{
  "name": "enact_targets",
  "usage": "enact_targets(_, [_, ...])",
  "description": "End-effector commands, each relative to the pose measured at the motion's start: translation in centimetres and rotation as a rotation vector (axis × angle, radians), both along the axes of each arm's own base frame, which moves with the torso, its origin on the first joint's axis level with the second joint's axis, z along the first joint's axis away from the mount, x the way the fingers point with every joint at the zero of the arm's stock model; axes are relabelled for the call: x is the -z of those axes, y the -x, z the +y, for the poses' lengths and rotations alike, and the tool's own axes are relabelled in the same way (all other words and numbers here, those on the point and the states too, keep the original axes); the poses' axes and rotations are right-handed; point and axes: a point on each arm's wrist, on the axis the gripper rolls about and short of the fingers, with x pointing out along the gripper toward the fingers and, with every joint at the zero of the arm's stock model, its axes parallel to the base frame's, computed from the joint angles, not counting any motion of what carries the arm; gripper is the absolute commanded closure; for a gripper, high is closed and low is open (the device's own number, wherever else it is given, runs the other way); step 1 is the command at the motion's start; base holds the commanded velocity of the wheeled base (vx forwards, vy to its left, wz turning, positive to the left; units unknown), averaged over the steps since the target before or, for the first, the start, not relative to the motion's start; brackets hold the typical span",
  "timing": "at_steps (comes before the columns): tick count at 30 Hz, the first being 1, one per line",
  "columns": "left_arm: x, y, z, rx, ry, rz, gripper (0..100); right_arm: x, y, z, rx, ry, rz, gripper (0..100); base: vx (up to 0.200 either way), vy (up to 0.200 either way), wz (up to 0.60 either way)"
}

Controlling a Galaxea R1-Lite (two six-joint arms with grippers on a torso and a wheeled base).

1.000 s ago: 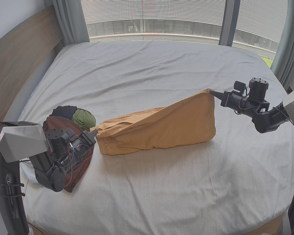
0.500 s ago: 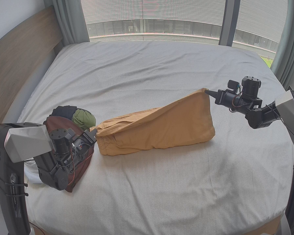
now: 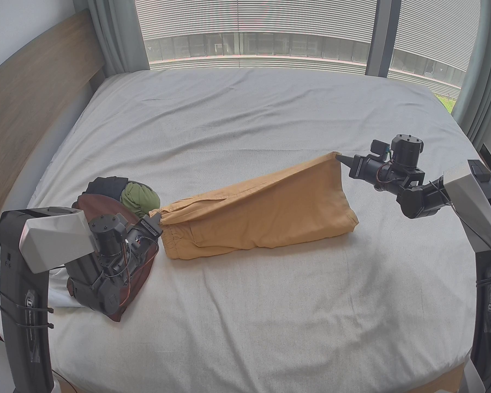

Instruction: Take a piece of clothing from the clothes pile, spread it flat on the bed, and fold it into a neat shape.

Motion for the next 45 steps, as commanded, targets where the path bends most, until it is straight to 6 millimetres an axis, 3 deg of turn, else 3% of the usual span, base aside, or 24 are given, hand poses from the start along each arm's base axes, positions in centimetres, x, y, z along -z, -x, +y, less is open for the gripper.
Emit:
enact_targets(1, [0.7, -0.4, 0.0, -0.002, 0.000, 0.006, 100, 1.1, -0.4, 0.4, -0.006, 0.001, 0.015, 100, 0.000, 0.000, 0.00])
enact_targets(16, [1.4, -0.9, 0.0, -0.003, -0.004, 0.005, 100, 1.9, -0.7, 0.6, -0.003, 0.002, 0.015, 100, 0.000, 0.000, 0.00])
enact_targets(17, [1.4, -0.9, 0.0, -0.002, -0.004, 0.006, 0, 1.9, -0.7, 0.6, -0.002, 0.002, 0.017, 100, 0.000, 0.000, 0.00])
enact_targets(20, [1.3, -1.0, 0.0, 0.001, -0.002, 0.001, 0, 1.9, -0.8, 0.5, 0.000, 0.002, 0.014, 100, 0.000, 0.000, 0.00])
enact_targets(21, [1.3, -1.0, 0.0, 0.003, -0.001, 0.001, 0, 1.9, -0.8, 0.5, 0.001, 0.002, 0.010, 0, 0.000, 0.000, 0.00])
enact_targets(31, [0.4, -1.6, 0.1, -0.026, -0.001, -0.041, 0, 1.6, -0.9, 0.6, 0.054, -0.011, -0.005, 0, 0.000, 0.000, 0.00])
enact_targets(37, [-2.2, -0.5, 0.1, -0.017, 0.007, -0.073, 0, -0.5, 2.9, 1.0, 0.026, -0.005, 0.051, 0, 0.000, 0.000, 0.00])
enact_targets(44, [-5.8, 1.5, -0.1, 0.050, 0.015, -0.124, 0, -1.0, 7.4, 1.3, -0.015, -0.048, 0.129, 0, 0.000, 0.000, 0.00])
enact_targets(45, [-7.2, 2.3, -0.2, 0.080, 0.020, -0.152, 0, -0.5, 8.2, 1.0, 0.000, -0.063, 0.123, 0, 0.000, 0.000, 0.00])
